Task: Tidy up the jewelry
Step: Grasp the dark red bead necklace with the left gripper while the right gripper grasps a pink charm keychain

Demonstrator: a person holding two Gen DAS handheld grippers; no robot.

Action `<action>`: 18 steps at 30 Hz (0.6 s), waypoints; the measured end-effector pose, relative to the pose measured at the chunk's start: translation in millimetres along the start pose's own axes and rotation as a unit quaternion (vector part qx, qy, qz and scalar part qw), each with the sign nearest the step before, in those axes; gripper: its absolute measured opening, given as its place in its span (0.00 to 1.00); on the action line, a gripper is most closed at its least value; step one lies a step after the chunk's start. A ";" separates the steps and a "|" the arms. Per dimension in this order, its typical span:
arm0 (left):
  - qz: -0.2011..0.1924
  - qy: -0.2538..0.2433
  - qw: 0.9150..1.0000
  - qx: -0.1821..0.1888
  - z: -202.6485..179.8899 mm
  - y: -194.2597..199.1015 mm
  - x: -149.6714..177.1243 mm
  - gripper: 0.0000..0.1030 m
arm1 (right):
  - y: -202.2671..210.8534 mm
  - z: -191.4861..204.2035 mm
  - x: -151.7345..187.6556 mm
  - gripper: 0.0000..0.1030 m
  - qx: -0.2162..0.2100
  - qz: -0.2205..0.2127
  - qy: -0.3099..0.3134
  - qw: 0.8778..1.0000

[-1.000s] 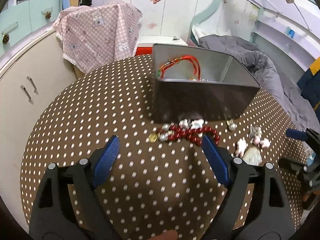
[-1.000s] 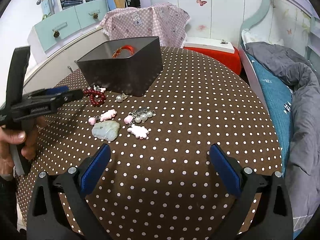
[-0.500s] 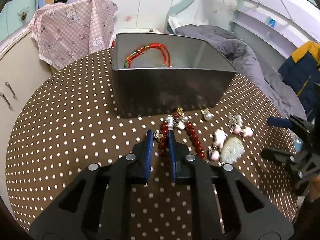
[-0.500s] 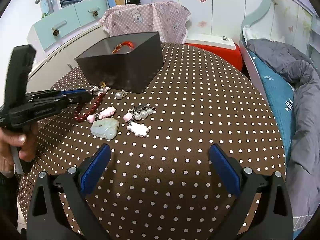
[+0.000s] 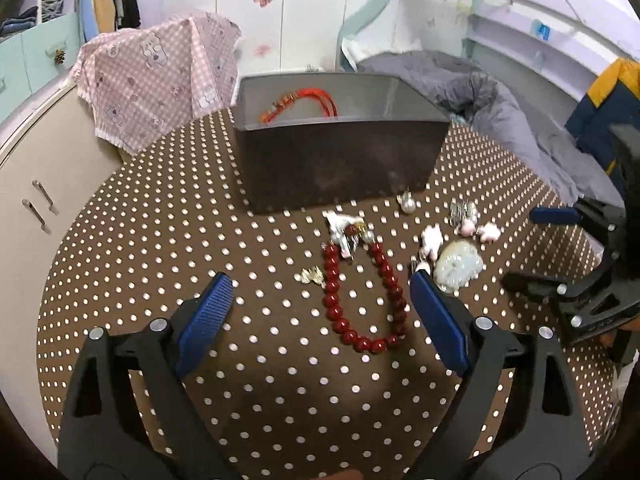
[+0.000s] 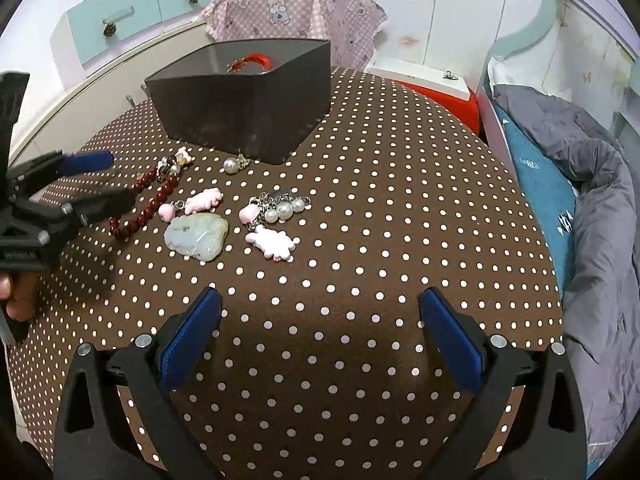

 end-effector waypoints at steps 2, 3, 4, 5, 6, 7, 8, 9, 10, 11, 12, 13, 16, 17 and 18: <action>0.021 -0.002 1.000 0.000 -3.0 -5.6 4.5 0.47 | 2.9 -2.9 -2.6 0.93 -0.013 -0.016 -0.012 1.000; 0.018 -0.006 1.000 -0.001 -4.3 -3.9 5.1 0.29 | 4.5 -4.0 -4.3 0.93 -0.017 -0.023 -0.012 1.000; 0.020 -0.014 1.000 0.002 -6.6 -1.9 7.0 0.25 | 4.3 -3.7 -6.8 0.93 -0.012 -0.025 -0.004 1.000; 0.020 -0.018 1.000 0.002 -7.0 -1.4 7.5 0.20 | 3.2 -3.7 -7.8 0.92 -0.005 -0.021 0.004 1.000; 0.020 -0.021 1.000 0.004 -8.1 0.0 9.4 0.15 | -0.1 -2.5 -9.9 0.91 0.004 -0.014 0.015 1.000; 0.021 -0.024 0.999 0.006 -8.8 1.7 11.3 0.12 | -3.2 -0.8 -11.5 0.88 0.008 -0.008 0.026 1.000; 0.021 -0.025 0.999 0.009 -9.9 2.6 12.4 0.09 | -6.9 2.0 -14.7 0.82 0.004 -0.006 0.038 0.999; 0.021 -0.027 0.999 0.011 -10.3 4.2 13.9 0.08 | -7.6 3.5 -16.4 0.75 -0.001 -0.010 0.042 0.999; 0.021 -0.027 0.999 0.013 -10.1 4.9 14.9 0.07 | -8.2 5.2 -18.7 0.71 -0.004 -0.013 0.048 0.999; 0.021 -0.026 0.999 0.016 -10.8 4.9 15.1 0.07 | -9.1 7.6 -21.8 0.58 -0.008 -0.016 0.056 0.998; 0.022 -0.024 0.999 0.020 -9.2 6.0 16.3 0.07 | -9.5 9.6 -23.8 0.46 -0.013 -0.018 0.060 0.998; 0.022 -0.023 0.999 0.024 -9.0 6.9 16.6 0.07 | -10.1 11.1 -25.9 0.42 -0.017 -0.019 0.064 0.998; 0.019 -0.019 0.999 0.032 -9.9 10.6 16.5 0.07 | -9.5 16.7 -29.4 0.22 -0.019 -0.019 0.075 0.997; 0.018 -0.016 0.999 0.037 -8.8 12.6 16.0 0.07 | -8.4 17.6 -28.4 0.22 -0.018 -0.018 0.075 0.997; 0.016 -0.014 0.999 0.041 -6.4 16.1 16.9 0.07 | -6.4 18.5 -27.1 0.22 -0.023 -0.021 0.072 0.997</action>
Point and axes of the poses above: each gripper's, at about its wrist camera, not at the fingertips, and y roughly against the way its jaws point, z to its left, x to its underside, the point moved 3 cm from there along -y, roughly the way its jaws point, and after that the axes turned 12 degrees about y, right-handed, at the moved point
